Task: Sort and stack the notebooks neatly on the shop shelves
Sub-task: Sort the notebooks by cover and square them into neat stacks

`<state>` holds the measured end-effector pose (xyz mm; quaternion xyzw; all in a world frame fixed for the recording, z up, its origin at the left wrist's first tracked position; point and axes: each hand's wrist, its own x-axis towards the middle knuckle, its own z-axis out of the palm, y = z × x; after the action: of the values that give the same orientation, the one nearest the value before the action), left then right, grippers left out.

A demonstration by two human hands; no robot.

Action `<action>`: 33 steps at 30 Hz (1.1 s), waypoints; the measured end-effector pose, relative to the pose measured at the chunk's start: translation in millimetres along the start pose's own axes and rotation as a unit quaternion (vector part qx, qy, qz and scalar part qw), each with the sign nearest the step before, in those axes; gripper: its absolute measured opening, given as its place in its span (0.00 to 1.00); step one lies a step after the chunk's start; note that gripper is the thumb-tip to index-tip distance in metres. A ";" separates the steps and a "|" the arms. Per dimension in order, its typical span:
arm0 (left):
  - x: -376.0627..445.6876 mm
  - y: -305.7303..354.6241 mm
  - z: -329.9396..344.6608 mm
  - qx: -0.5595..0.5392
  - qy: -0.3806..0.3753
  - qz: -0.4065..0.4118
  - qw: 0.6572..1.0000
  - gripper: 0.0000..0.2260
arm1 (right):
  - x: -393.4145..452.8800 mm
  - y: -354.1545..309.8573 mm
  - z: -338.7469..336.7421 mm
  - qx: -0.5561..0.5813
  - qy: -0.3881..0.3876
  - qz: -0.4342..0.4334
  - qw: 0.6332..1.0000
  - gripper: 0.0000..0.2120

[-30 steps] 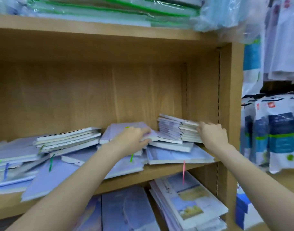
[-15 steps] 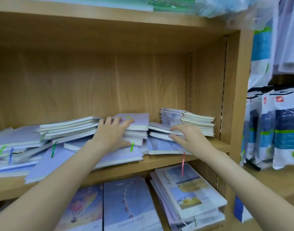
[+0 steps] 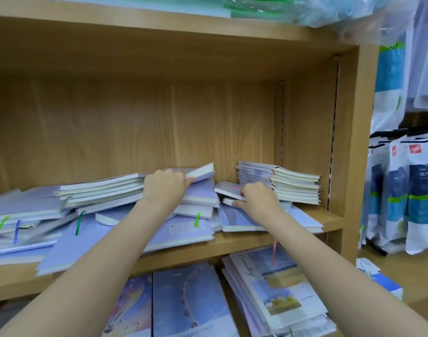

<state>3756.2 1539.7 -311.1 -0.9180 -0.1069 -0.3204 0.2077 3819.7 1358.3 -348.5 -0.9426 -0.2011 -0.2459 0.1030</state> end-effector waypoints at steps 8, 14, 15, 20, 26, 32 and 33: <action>-18.2 -9.3 -3.4 0.042 0.042 0.017 0.998 0.17 | 8.5 -7.9 -6.5 -0.016 0.011 0.015 1.000 0.20; -12.3 -2.0 14.0 0.013 -0.017 0.010 1.000 0.21 | 9.1 9.9 -17.3 0.170 0.169 0.117 0.964 0.17; -13.0 -1.6 15.5 0.014 -0.008 0.011 1.000 0.21 | 8.6 8.9 -19.9 0.190 0.187 0.118 0.957 0.20; -25.4 -24.8 14.4 -0.117 0.063 0.039 0.990 0.16 | -1.1 -23.8 -40.1 0.327 0.335 0.112 0.876 0.19; -97.6 -111.5 4.9 -0.237 0.216 0.040 0.946 0.19 | -0.8 -122.8 -108.3 0.386 0.471 -0.054 0.791 0.09; -167.1 -225.0 21.7 -0.226 0.098 -0.123 0.961 0.22 | -20.4 -251.8 -47.1 0.163 0.339 -0.317 0.871 0.11; -179.2 -241.3 24.1 -0.223 0.084 -0.151 0.959 0.22 | -23.8 -265.2 -36.2 0.089 0.291 -0.343 0.889 0.10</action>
<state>3551.5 1754.2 -366.1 -0.8839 -0.1522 -0.4400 -0.0446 3671.4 1578.0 -304.3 -0.6883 -0.4937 -0.5100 0.1496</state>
